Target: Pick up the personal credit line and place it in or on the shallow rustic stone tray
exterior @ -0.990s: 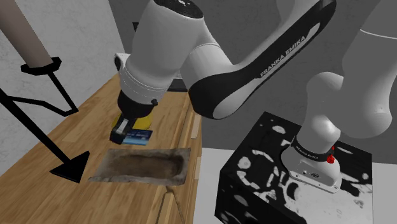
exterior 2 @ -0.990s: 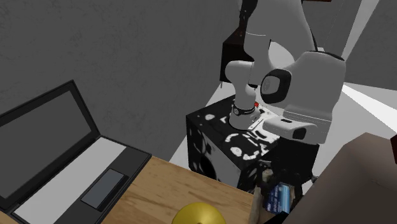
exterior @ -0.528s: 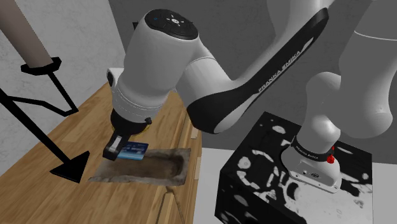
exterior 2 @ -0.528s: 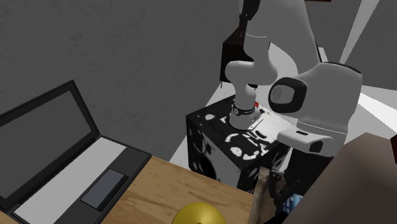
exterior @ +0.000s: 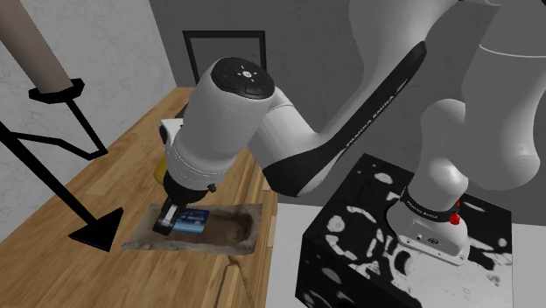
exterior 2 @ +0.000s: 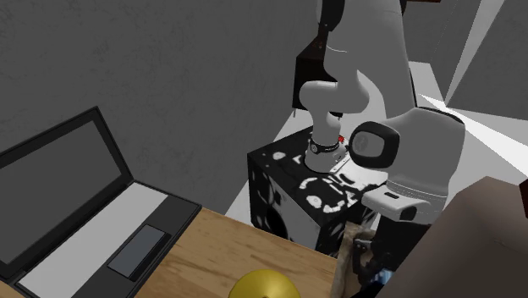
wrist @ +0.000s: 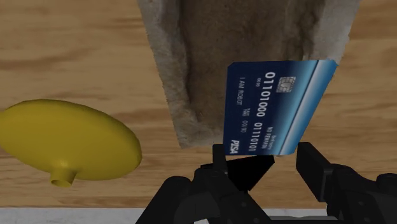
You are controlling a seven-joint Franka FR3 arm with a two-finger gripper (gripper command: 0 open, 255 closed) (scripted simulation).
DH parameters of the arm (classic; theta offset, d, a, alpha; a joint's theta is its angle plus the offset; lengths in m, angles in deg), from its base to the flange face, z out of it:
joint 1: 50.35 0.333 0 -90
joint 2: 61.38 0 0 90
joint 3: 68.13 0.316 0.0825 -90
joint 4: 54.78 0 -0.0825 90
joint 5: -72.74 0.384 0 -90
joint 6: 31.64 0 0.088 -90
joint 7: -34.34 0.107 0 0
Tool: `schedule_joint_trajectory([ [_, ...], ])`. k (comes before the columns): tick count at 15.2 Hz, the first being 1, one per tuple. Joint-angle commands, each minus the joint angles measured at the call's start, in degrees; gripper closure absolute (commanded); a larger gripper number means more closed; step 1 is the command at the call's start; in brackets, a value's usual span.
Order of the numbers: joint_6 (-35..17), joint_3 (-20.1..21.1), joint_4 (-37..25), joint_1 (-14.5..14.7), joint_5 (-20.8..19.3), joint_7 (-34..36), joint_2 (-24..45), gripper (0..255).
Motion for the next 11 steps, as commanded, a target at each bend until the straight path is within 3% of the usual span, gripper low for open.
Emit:
schedule_joint_trajectory([
  [1,-1.02,-0.43,0.06,0.23,-2.16,1.99,1.15,255],
  [4,-2.38,-1.22,0.27,0.65,-5.06,4.62,2.53,255],
  [11,-2.37,-1.23,0.26,0.66,-5.04,4.60,2.54,255],
])
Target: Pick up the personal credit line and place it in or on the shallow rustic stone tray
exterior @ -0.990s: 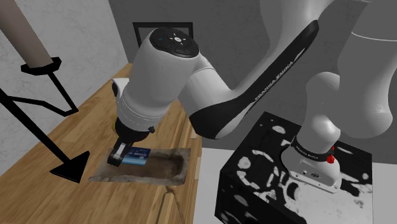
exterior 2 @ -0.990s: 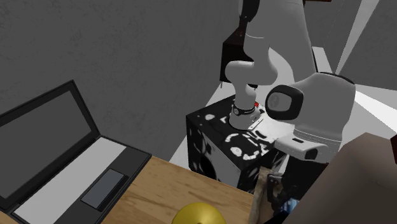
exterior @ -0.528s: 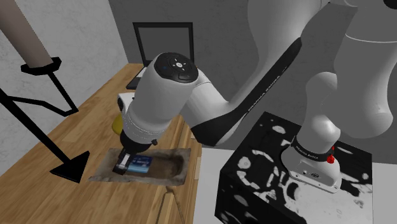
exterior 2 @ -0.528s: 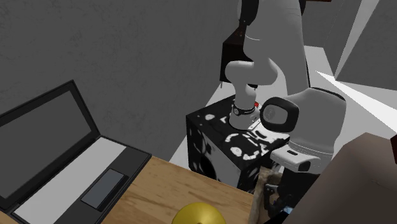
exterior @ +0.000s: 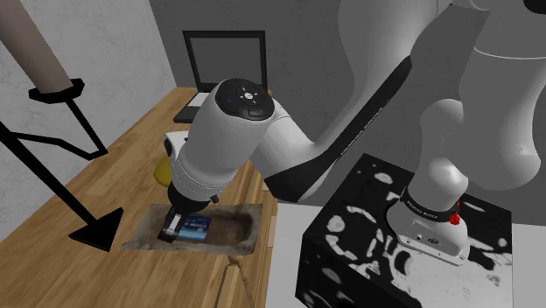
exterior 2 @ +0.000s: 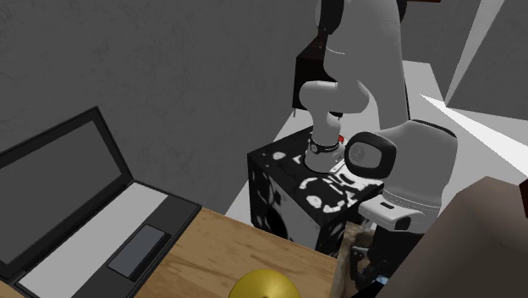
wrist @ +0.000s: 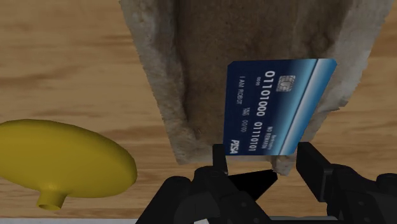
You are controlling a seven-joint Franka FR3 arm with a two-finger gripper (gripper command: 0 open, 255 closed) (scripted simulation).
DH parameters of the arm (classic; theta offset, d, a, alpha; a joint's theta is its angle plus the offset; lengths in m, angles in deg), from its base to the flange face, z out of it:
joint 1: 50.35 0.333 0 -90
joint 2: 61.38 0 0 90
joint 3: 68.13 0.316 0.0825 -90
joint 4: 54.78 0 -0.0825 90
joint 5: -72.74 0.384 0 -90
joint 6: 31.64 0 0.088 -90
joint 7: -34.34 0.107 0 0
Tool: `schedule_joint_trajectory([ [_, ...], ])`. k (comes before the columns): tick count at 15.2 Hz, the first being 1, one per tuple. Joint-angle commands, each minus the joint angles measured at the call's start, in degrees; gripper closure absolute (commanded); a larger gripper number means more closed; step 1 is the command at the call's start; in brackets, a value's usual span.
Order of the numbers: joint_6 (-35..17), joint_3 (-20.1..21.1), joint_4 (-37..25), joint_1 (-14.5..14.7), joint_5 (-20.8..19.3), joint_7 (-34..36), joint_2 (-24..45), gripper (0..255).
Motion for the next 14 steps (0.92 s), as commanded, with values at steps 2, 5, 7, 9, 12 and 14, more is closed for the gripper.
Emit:
schedule_joint_trajectory([
  [2,0.00,0.00,0.00,0.00,0.00,0.00,0.00,0],
  [5,0.00,0.00,0.00,0.00,0.00,0.00,0.00,0],
  [7,0.81,0.69,1.19,-0.24,2.04,-1.55,-2.16,0],
  [9,2.63,1.78,3.31,-0.42,6.31,-4.76,-6.46,0],
  [12,3.43,1.92,4.04,-0.20,7.99,-6.01,-8.14,0],
  [14,3.43,1.91,4.04,-0.19,7.99,-6.01,-8.14,0],
])
